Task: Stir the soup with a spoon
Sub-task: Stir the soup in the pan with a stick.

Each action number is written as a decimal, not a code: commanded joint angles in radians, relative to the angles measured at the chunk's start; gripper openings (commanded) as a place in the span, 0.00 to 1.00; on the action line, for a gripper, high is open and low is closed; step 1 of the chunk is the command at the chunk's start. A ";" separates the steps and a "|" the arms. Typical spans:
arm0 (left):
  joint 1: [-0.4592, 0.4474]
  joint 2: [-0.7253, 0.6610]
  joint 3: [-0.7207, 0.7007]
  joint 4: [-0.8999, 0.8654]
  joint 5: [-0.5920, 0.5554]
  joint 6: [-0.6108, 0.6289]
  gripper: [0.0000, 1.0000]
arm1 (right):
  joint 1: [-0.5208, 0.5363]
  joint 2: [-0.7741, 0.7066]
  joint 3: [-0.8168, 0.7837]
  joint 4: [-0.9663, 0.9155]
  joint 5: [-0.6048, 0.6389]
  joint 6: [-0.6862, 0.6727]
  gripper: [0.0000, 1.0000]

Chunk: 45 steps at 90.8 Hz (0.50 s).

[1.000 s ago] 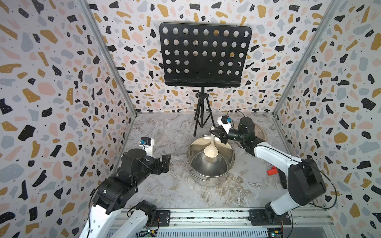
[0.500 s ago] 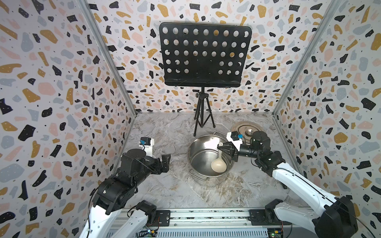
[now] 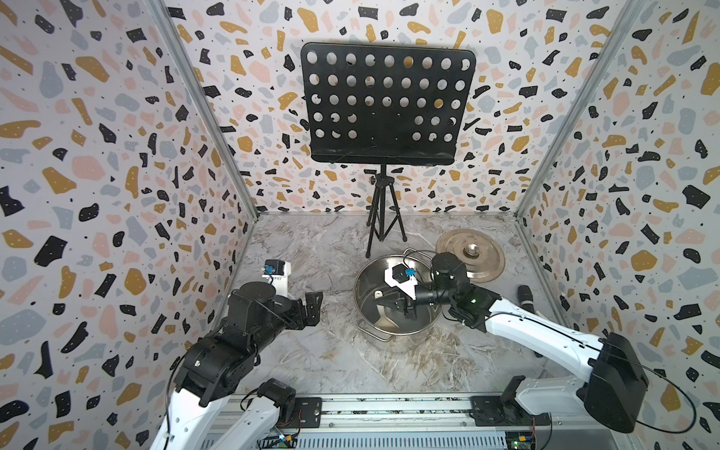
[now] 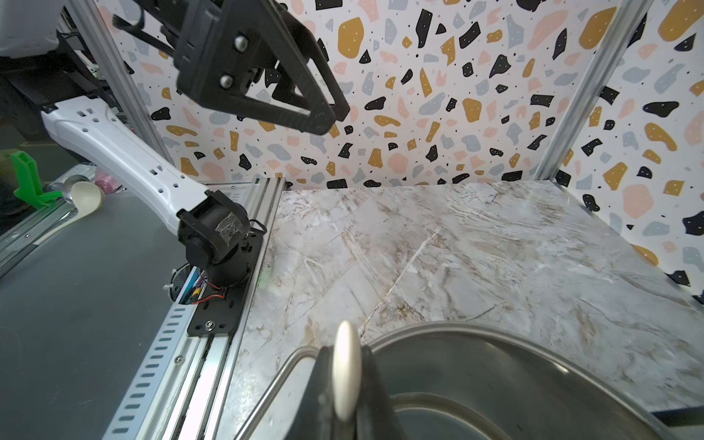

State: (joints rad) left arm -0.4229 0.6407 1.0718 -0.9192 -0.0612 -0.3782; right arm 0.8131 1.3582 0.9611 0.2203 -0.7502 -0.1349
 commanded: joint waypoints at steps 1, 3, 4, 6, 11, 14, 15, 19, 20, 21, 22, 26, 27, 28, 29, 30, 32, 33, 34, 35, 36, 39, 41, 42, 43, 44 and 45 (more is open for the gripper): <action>0.000 -0.014 -0.003 0.012 0.009 -0.017 0.99 | 0.003 0.063 0.095 0.084 0.011 -0.019 0.00; 0.000 -0.014 -0.003 0.012 0.010 -0.017 0.99 | 0.002 0.084 0.115 0.080 0.013 -0.027 0.00; 0.000 -0.014 -0.003 0.011 0.010 -0.018 0.99 | 0.002 0.103 0.131 0.080 0.015 -0.034 0.00; 0.001 -0.014 -0.003 0.012 0.011 -0.019 1.00 | 0.000 0.119 0.146 0.082 0.021 -0.038 0.00; 0.000 -0.011 0.002 0.010 0.011 -0.018 0.99 | -0.010 0.168 0.175 0.103 0.042 -0.036 0.00; 0.000 -0.010 0.007 0.008 0.011 -0.018 0.99 | -0.019 0.193 0.191 0.122 0.050 -0.024 0.00; 0.000 -0.009 0.009 0.006 0.012 -0.018 0.99 | -0.023 0.201 0.195 0.130 0.052 -0.019 0.00; 0.000 -0.006 0.016 0.004 0.011 -0.018 0.99 | -0.038 0.225 0.211 0.151 0.060 -0.004 0.00; 0.000 -0.006 0.018 0.002 0.010 -0.017 0.99 | -0.043 0.232 0.216 0.154 0.062 -0.001 0.00; 0.001 -0.006 0.019 0.000 0.009 -0.016 0.99 | -0.049 0.237 0.220 0.156 0.065 0.000 0.00; 0.000 -0.005 0.019 -0.001 0.009 -0.015 0.99 | -0.053 0.240 0.225 0.156 0.068 0.001 0.00; 0.000 -0.004 0.024 -0.006 0.007 -0.013 1.00 | -0.069 0.252 0.237 0.153 0.076 0.003 0.00; -0.001 -0.005 0.024 -0.008 0.006 -0.013 1.00 | -0.075 0.254 0.238 0.151 0.078 0.004 0.00; -0.001 -0.005 0.026 -0.009 0.005 -0.011 1.00 | -0.081 0.255 0.239 0.149 0.080 0.004 0.00; -0.001 -0.005 0.026 -0.011 0.004 -0.011 0.99 | -0.086 0.255 0.239 0.147 0.081 0.003 0.00; 0.000 -0.006 0.026 -0.012 0.003 -0.011 0.99 | -0.092 0.255 0.239 0.146 0.082 0.004 0.00; 0.000 -0.006 0.028 -0.016 0.001 -0.011 0.99 | -0.101 0.254 0.236 0.143 0.083 0.007 0.00; 0.000 -0.008 0.028 -0.018 0.000 -0.010 0.99 | -0.108 0.252 0.234 0.142 0.083 0.009 0.00; 0.000 -0.008 0.028 -0.020 0.000 -0.009 0.99 | -0.113 0.250 0.230 0.142 0.083 0.010 0.00; 0.000 -0.009 0.028 -0.021 0.000 -0.009 1.00 | -0.123 0.247 0.226 0.142 0.082 0.012 0.00; 0.000 -0.010 0.028 -0.021 0.000 -0.008 1.00 | -0.129 0.245 0.222 0.142 0.081 0.015 0.00; 0.000 -0.012 0.026 -0.025 -0.001 -0.009 0.99 | -0.153 0.236 0.207 0.144 0.076 0.025 0.00; 0.000 -0.016 0.025 -0.027 -0.002 -0.008 0.99 | -0.168 0.226 0.192 0.150 0.072 0.034 0.00; 0.000 -0.017 0.024 -0.026 -0.002 -0.008 0.99 | -0.178 0.223 0.184 0.155 0.071 0.038 0.00; 0.000 -0.018 0.023 -0.026 -0.003 -0.008 0.99 | -0.187 0.217 0.175 0.159 0.068 0.044 0.00; 0.001 -0.019 0.022 -0.027 -0.004 -0.007 0.99 | -0.196 0.211 0.167 0.162 0.066 0.049 0.00; 0.001 -0.021 0.021 -0.027 -0.004 -0.007 0.99 | -0.201 0.205 0.158 0.164 0.065 0.052 0.00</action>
State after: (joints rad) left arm -0.4229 0.6342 1.0744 -0.9405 -0.0616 -0.3859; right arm 0.6834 1.6402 1.1500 0.3267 -0.6800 -0.1299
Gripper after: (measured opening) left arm 0.993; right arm 0.099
